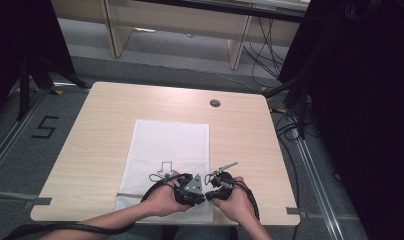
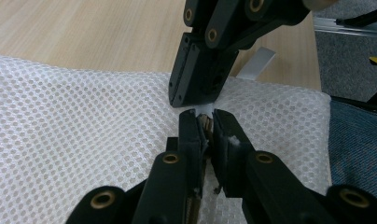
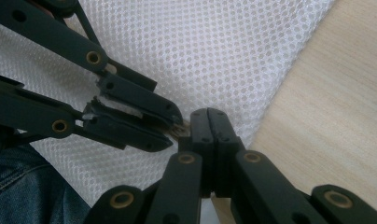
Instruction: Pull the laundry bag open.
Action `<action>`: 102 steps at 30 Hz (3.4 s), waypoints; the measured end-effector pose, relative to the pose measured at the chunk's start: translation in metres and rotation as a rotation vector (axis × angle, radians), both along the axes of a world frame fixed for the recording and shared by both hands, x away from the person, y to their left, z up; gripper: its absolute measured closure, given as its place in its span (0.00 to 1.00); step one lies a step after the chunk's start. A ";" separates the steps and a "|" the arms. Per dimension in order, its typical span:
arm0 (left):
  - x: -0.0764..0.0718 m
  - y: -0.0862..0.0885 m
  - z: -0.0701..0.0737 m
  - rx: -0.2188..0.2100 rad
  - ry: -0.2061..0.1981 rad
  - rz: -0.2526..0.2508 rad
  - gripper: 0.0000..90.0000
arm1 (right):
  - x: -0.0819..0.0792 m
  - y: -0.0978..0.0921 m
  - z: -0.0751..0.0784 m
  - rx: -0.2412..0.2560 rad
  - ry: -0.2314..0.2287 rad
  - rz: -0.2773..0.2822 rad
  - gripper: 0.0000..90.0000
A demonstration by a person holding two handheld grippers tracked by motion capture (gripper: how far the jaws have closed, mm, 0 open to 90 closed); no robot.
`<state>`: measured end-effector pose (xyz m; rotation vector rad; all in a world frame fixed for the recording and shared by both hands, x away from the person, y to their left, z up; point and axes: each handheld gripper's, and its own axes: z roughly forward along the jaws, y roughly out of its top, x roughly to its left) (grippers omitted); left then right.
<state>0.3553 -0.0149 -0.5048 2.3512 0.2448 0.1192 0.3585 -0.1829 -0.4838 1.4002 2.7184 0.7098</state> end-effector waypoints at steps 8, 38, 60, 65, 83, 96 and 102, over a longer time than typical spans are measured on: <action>-0.001 0.000 0.002 0.002 0.005 0.011 0.91 | -0.002 0.002 0.001 -0.022 0.009 -0.010 1.00; -0.004 0.012 0.011 0.015 -0.011 0.004 0.91 | -0.002 0.002 0.000 -0.011 -0.013 0.018 1.00; -0.005 0.027 0.016 0.022 -0.015 0.005 0.91 | -0.002 0.002 -0.001 0.000 -0.010 0.014 1.00; -0.006 0.031 0.016 0.010 -0.002 0.021 0.91 | -0.003 0.002 0.000 -0.003 0.000 0.004 1.00; -0.007 0.044 0.021 0.005 0.003 0.036 0.91 | -0.003 0.003 0.000 -0.013 -0.008 0.005 1.00; -0.008 0.052 0.021 0.000 -0.002 0.034 0.91 | -0.003 0.003 0.000 -0.016 -0.002 -0.008 1.00; -0.009 0.054 0.023 0.000 -0.012 0.031 0.91 | -0.002 0.002 -0.001 -0.006 -0.023 0.016 1.00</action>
